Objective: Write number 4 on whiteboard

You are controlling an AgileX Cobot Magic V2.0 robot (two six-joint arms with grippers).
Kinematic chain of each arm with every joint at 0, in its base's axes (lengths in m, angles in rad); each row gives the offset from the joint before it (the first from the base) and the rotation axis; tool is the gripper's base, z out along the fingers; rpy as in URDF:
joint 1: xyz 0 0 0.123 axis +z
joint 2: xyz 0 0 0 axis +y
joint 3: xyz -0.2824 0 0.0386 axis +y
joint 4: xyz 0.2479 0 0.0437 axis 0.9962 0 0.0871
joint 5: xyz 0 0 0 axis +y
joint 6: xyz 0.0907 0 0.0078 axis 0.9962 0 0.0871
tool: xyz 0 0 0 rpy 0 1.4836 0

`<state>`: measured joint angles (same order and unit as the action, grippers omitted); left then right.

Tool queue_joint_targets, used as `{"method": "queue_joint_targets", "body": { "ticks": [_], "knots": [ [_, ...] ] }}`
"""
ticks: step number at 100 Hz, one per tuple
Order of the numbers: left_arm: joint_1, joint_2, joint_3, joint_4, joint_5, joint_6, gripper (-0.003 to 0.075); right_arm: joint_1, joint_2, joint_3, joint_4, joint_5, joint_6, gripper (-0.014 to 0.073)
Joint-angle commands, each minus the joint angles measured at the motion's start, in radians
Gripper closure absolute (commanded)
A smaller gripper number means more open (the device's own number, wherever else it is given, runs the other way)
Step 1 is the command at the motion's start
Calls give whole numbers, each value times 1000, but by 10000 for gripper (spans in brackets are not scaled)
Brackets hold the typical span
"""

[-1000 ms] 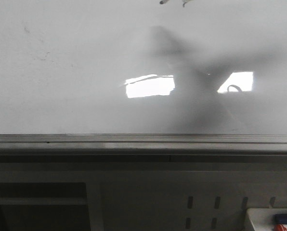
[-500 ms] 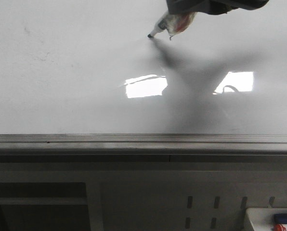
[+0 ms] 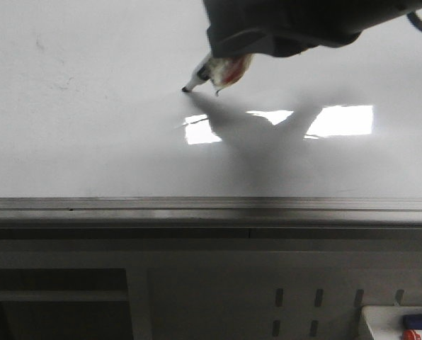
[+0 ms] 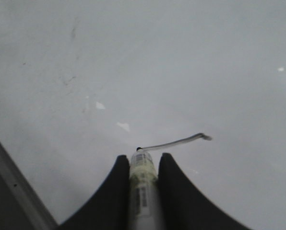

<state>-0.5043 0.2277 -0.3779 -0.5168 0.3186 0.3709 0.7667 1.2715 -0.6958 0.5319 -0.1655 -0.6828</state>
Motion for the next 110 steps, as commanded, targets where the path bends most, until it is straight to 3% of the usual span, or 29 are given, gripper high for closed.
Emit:
{"method": "queue_joint_targets", "body": {
  "ticks": [1, 39, 91, 110],
  "knots": [
    [1, 9, -26, -22, -74, -7, 741, 16, 33, -18, 15, -9, -6, 640],
    [1, 9, -26, -22, -74, -7, 741, -4, 40, -18, 42, -27, -6, 640],
    [1, 9, -26, -22, -105, -5, 741, -281, -131, 71, 51, 95, -6, 640],
    [1, 9, -26, -22, -132, 1, 741, -313, -154, 82, 51, 99, -6, 640]
  ]
}}
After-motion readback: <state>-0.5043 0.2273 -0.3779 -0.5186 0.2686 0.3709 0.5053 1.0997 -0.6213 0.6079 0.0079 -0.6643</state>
